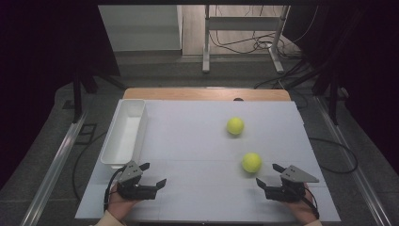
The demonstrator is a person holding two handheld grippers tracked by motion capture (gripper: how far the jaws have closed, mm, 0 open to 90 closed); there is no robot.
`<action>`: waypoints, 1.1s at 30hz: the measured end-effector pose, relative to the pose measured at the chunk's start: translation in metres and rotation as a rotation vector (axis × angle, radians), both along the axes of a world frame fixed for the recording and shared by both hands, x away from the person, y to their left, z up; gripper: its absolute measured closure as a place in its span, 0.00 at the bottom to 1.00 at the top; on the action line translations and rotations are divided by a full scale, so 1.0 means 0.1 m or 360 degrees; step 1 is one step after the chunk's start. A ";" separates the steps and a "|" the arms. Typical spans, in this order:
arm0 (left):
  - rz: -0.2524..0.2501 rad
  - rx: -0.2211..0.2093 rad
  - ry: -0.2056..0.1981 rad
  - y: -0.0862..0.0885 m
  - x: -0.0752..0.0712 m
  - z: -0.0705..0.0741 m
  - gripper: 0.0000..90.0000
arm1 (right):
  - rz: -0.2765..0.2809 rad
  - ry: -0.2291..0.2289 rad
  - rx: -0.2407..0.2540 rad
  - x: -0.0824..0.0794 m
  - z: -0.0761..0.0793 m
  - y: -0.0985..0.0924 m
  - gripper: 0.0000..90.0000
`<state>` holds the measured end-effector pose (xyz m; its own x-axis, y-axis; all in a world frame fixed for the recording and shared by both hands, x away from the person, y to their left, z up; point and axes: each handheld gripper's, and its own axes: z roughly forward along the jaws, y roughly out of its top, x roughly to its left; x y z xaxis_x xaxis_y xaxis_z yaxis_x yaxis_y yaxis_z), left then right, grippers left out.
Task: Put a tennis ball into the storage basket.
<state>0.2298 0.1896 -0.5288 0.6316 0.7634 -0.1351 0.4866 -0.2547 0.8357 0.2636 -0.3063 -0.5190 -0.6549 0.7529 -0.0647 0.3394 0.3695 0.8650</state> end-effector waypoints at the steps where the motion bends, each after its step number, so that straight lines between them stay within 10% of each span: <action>1: -0.0002 0.0000 -0.0001 0.00 0.00 0.00 0.11 | 0.0004 -0.0001 -0.0001 0.00 0.00 0.00 0.17; 33: -0.0060 0.0026 -0.0018 -0.31 0.03 0.20 0.11 | 0.0007 -0.0019 0.0021 -0.02 0.02 -0.02 0.17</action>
